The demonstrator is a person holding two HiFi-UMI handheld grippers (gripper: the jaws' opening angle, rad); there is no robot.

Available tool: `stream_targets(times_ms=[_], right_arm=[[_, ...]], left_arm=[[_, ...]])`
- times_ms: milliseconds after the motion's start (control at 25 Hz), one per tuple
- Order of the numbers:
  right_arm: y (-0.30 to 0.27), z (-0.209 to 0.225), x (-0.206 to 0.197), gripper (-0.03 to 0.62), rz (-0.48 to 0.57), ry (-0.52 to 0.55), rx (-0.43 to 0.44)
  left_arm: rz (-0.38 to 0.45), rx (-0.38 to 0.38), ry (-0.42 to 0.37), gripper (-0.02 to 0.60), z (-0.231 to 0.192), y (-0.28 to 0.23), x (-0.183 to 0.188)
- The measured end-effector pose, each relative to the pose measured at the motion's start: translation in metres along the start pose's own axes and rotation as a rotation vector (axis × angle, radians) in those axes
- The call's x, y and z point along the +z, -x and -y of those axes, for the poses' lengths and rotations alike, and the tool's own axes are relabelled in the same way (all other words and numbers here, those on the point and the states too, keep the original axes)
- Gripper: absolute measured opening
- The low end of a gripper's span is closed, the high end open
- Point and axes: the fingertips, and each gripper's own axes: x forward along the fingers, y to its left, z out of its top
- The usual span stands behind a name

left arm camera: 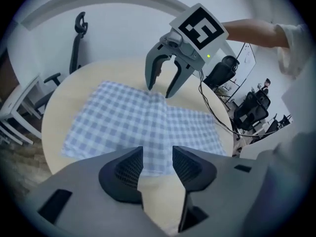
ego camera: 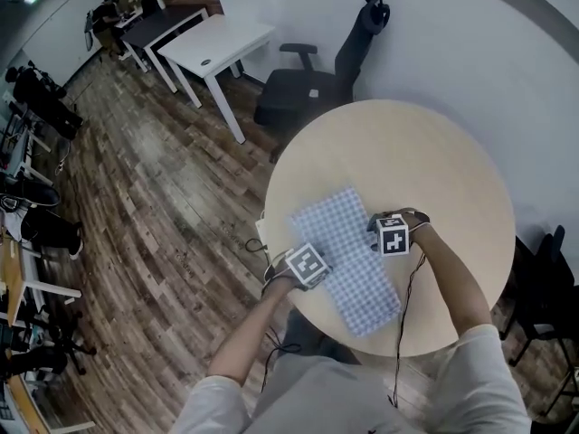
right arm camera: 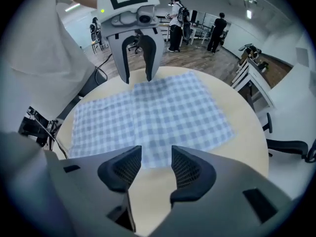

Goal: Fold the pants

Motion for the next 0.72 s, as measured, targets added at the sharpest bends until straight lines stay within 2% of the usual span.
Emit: stream_targets(times_ms=[120,240,440,560,640,720], right_arm=[[0.017,0.037,0.014,0.225,0.039,-0.02,-0.003],[0.02,0.073,0.027,0.238,0.044,-0.003,0.006],[-0.003,0.136,0.044,0.252,-0.005,0.026,0.056],[-0.018,0.158,0.047,0.253,-0.026,0.021,0.116],[-0.032,0.167,0.043,0.253,-0.043,0.012,0.177],[-0.043,0.173,0.04,0.253,-0.054,-0.005,0.236]], left_arm=[[0.056,0.016,0.048,0.186,-0.042,0.022,0.014],[0.064,0.044,0.073,0.186,-0.088,0.035,0.023],[0.046,0.039,0.051,0.197,-0.157,0.036,0.031],[-0.013,0.014,0.031,0.205,-0.183,0.024,0.026],[-0.071,-0.032,0.033,0.209,-0.192,0.014,0.019],[-0.061,-0.1,0.017,0.212,-0.197,0.001,0.025]])
